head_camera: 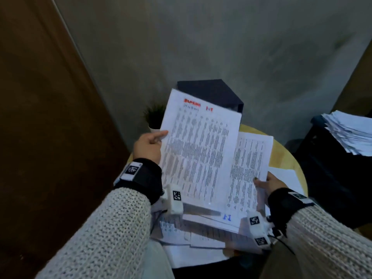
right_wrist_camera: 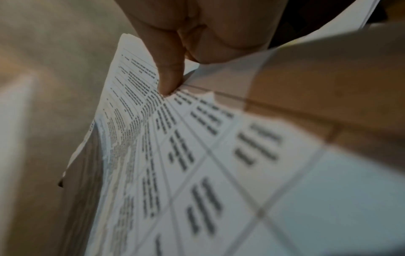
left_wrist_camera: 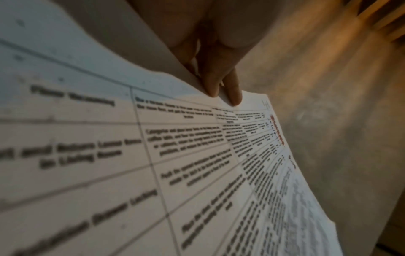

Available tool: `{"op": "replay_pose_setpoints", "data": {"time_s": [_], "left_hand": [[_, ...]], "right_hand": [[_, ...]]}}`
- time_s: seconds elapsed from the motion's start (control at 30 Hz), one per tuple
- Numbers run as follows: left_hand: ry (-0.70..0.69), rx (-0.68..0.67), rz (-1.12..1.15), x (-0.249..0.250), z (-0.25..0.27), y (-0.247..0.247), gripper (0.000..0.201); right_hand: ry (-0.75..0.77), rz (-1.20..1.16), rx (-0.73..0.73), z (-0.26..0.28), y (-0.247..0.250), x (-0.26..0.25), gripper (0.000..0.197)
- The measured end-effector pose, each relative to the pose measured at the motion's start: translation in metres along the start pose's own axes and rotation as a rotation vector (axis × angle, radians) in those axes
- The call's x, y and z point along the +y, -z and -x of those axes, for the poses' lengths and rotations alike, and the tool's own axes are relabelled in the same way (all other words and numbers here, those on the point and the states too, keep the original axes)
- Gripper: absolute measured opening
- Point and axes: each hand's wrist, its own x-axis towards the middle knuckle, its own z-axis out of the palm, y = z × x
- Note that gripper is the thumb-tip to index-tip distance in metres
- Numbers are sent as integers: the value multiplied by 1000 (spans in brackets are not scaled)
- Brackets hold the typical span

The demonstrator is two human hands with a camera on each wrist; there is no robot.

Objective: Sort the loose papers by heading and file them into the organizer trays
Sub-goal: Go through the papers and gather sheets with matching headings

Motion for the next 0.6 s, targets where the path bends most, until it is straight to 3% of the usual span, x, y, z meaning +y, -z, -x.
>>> {"op": "replay_pose_setpoints", "data": {"time_s": [0.17, 0.3, 0.43, 0.53, 0.6], "left_hand": [[195, -73, -10, -46, 21, -20, 41], [358, -198, -217, -59, 34, -27, 39], [392, -358, -357, -66, 38, -33, 35], [411, -423, -322, -70, 39, -39, 38], [405, -393, -286, -73, 40, -44, 37]], "right_hand": [[-12, -316, -115, 9, -12, 2, 43], [-1, -302, -176, 20, -23, -7, 39], [-37, -258, -120, 11, -30, -3, 38], [-105, -244, -64, 2, -33, 0, 32], [-140, -217, -20, 1, -35, -2, 62]]}}
